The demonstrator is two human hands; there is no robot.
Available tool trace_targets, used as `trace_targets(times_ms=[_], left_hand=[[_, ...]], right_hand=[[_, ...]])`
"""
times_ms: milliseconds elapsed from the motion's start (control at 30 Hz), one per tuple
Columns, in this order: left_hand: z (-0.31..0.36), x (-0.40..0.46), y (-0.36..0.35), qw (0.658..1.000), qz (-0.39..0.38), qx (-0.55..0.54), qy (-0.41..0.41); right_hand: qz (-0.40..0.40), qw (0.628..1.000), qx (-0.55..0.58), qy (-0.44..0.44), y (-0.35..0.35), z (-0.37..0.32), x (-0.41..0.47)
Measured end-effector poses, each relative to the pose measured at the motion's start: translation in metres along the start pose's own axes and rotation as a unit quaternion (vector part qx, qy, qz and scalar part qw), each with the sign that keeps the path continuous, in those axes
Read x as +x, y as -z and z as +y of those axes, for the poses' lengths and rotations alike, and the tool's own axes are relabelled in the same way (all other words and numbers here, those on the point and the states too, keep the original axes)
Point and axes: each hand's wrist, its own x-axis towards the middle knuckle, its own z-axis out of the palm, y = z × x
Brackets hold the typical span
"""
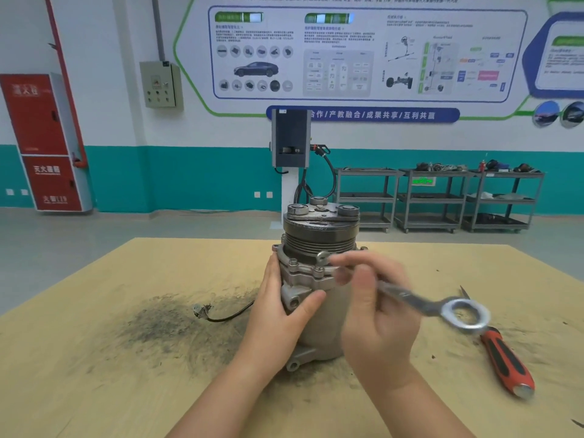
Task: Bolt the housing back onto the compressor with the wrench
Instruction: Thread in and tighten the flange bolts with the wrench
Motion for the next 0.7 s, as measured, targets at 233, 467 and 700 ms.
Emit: trace_targets(times_ms=[233, 467, 700], left_hand=[[0.001, 0.005, 0.016, 0.998, -0.034, 0.026, 0.043], [-0.013, 0.018, 0.051, 0.995, 0.032, 0.049, 0.075], [0.012, 0.011, 0.032, 0.988, 0.121, -0.092, -0.018]], right_hand=[[0.234, 0.904, 0.161, -0.32, 0.043, 0.025, 0.045], [0.197, 0.875, 0.229, -0.379, 0.045, 0.032, 0.041], [0.077, 0.89, 0.254, -0.37, 0.027, 0.023, 0.035]])
